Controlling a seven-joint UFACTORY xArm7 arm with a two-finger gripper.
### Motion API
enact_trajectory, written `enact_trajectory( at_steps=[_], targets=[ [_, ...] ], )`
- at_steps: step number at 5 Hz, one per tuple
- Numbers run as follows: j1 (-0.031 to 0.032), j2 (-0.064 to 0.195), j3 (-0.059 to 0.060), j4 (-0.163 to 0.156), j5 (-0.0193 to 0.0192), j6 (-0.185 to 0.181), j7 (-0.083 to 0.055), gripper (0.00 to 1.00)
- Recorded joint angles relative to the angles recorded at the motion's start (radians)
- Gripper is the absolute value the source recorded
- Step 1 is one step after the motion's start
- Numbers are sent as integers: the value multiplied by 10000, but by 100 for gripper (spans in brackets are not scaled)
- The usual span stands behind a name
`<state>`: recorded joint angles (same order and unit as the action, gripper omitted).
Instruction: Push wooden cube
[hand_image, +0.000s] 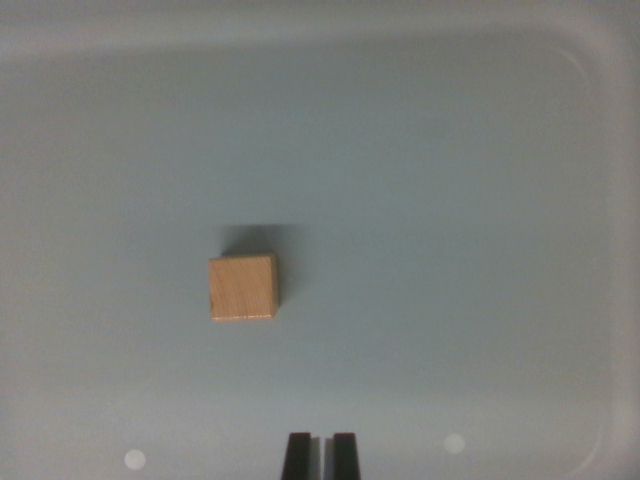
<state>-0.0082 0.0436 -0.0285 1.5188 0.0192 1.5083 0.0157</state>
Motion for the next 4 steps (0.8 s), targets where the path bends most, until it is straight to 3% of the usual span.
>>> enact_trajectory(
  at_steps=[3, 4],
  targets=[
    [21, 46, 27, -247, -11, -289, 24, 0],
    [48, 103, 59, -553, -26, -648, 54, 0]
  ],
)
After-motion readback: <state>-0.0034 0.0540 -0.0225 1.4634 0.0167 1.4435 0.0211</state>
